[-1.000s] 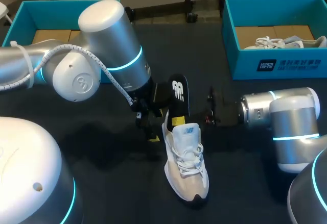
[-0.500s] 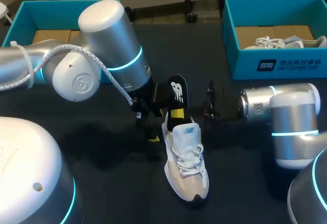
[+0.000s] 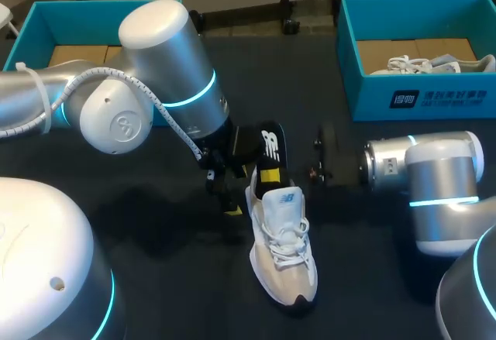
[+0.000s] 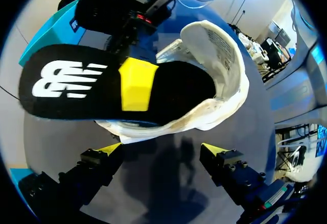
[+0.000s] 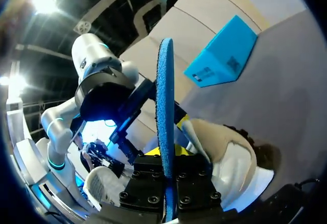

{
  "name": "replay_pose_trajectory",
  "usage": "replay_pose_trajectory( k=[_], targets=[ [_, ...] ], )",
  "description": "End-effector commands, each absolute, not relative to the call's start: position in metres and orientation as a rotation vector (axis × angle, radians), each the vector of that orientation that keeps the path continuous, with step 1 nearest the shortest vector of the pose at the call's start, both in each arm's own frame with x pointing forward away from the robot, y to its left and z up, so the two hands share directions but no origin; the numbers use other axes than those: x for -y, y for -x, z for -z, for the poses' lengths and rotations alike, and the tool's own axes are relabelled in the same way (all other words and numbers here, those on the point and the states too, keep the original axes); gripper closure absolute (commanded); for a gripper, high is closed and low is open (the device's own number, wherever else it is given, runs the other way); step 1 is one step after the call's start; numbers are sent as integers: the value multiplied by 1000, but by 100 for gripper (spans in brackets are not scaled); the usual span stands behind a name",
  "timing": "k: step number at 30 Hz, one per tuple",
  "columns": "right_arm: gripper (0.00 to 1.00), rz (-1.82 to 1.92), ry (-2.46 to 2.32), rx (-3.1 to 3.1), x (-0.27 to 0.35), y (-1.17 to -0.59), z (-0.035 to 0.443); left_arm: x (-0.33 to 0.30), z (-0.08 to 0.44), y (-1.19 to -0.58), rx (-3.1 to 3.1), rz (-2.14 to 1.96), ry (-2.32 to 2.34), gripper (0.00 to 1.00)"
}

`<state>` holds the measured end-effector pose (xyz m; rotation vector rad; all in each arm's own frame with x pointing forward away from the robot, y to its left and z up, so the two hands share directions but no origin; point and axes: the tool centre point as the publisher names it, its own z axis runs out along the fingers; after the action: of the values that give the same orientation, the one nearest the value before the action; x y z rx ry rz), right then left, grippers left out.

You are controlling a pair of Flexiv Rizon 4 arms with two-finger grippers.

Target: Take the shoe out of the shoebox, open the shoe tongue, remove and reinsert the insole, then place the shoe into the shoebox

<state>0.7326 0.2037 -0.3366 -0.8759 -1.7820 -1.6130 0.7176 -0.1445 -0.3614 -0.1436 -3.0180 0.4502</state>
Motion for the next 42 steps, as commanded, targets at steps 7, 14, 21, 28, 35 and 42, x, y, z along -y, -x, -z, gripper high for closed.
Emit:
replay_pose_trajectory(
  k=[7, 14, 21, 28, 35, 42],
  targets=[
    [100, 1561, 932, 1772, -201, -709, 346, 143, 362, -717, 3018, -456, 145, 0],
    [81, 1557, 917, 1777, -204, -704, 345, 143, 362, -717, 3018, -456, 145, 0],
    [60, 1622, 847, 1833, -207, -706, 330, 143, 362, -717, 3018, -456, 145, 0],
    [66, 1667, 795, 1877, -209, -710, 317, 143, 362, -717, 3018, -456, 145, 0],
    [69, 1726, 774, 1859, -209, -720, 314, 143, 362, -717, 3018, -456, 145, 0],
    [100, 1757, 787, 1804, -209, -734, 319, 143, 362, -717, 3018, -456, 145, 0]
  ],
)
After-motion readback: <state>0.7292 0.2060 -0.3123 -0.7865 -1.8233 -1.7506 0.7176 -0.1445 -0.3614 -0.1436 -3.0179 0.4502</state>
